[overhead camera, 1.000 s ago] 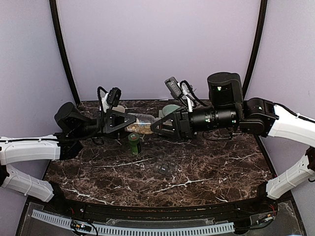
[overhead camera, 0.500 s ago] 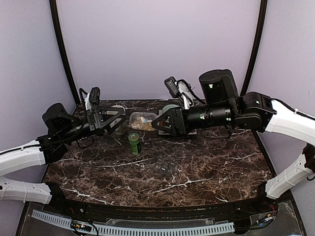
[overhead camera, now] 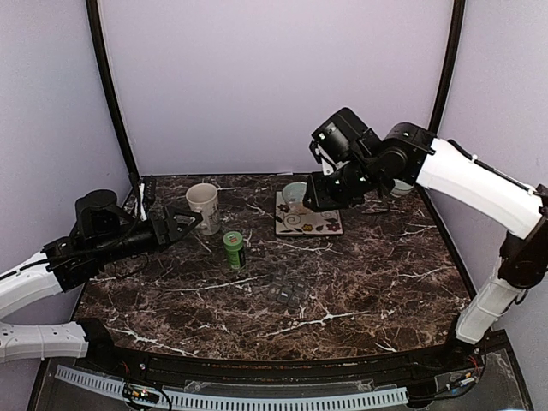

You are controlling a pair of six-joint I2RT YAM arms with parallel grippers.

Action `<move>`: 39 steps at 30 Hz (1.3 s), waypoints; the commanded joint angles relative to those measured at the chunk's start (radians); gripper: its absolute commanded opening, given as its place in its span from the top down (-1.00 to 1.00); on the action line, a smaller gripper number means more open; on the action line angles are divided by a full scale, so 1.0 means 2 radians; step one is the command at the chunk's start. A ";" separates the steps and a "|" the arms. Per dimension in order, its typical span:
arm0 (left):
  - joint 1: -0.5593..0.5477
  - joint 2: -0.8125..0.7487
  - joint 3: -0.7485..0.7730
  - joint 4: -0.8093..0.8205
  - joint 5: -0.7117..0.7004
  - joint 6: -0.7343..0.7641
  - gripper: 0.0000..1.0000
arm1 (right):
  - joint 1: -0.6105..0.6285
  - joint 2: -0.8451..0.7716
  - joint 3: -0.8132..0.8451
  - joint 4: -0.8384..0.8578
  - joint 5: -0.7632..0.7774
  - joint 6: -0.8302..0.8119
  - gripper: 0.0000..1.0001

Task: Sort the pills into containers
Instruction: Place the pill bottle at the center of the board.

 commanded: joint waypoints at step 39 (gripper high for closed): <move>0.002 0.012 0.028 -0.165 -0.084 0.127 -0.58 | -0.193 0.182 -0.049 -0.157 -0.022 -0.057 0.76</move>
